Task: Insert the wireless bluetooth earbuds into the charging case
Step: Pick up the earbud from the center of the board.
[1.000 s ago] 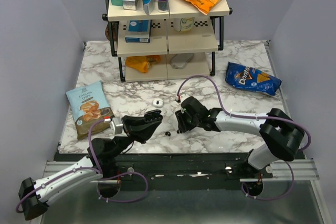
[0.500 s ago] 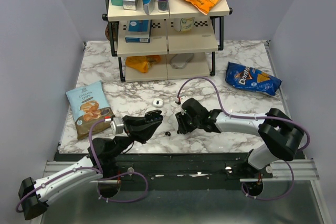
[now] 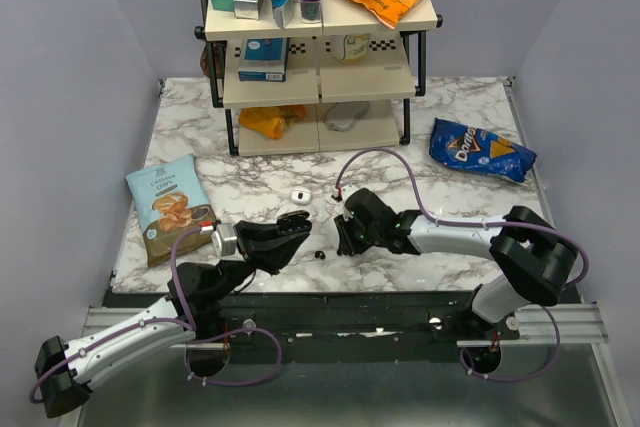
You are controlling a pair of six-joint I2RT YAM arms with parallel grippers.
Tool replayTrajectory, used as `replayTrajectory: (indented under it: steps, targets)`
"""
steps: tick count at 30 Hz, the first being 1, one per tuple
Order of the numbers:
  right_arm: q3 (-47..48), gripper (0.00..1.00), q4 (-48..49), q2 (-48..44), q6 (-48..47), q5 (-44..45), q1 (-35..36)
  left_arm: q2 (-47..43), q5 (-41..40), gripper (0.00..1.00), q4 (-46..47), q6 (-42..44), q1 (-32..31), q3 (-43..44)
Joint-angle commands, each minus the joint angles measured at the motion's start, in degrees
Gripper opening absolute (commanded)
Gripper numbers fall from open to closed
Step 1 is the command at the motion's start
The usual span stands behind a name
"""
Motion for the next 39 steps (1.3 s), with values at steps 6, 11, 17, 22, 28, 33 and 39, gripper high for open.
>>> replayTrajectory:
  steps: [6,11,17,22,28,33,39]
  targets:
    - [-2.2,0.26,0.0,2.3,1.1,-1.8,2.1,0.0,-0.8,0.00,0.4,-0.3,-0.7,0.7]
    - [-3.1,0.18,0.1,1.8,2.2,-1.6,2.2,-0.3,-0.9,0.00,0.1,-0.3,-0.9,0.8]
    - [-3.6,0.01,-0.3,0.3,3.2,-0.8,2.2,-0.3,-1.0,0.00,-0.2,-0.1,-1.0,0.9]
    - [-3.6,0.01,-1.6,-0.9,5.4,2.0,2.1,-0.2,-1.0,0.00,-0.3,0.0,-1.1,1.3]
    - [-4.8,0.01,-1.6,-7.2,10.5,6.4,2.2,-0.7,-1.8,0.00,-1.1,0.4,-1.2,1.5]
    - [-4.8,0.01,-1.6,-11.3,12.9,9.7,2.1,-0.2,-2.3,0.00,-0.9,0.6,-1.2,1.6]
    - [-4.8,0.01,-1.6,-15.0,13.9,12.0,1.6,0.4,-2.9,0.00,-0.3,0.8,-1.2,1.6]
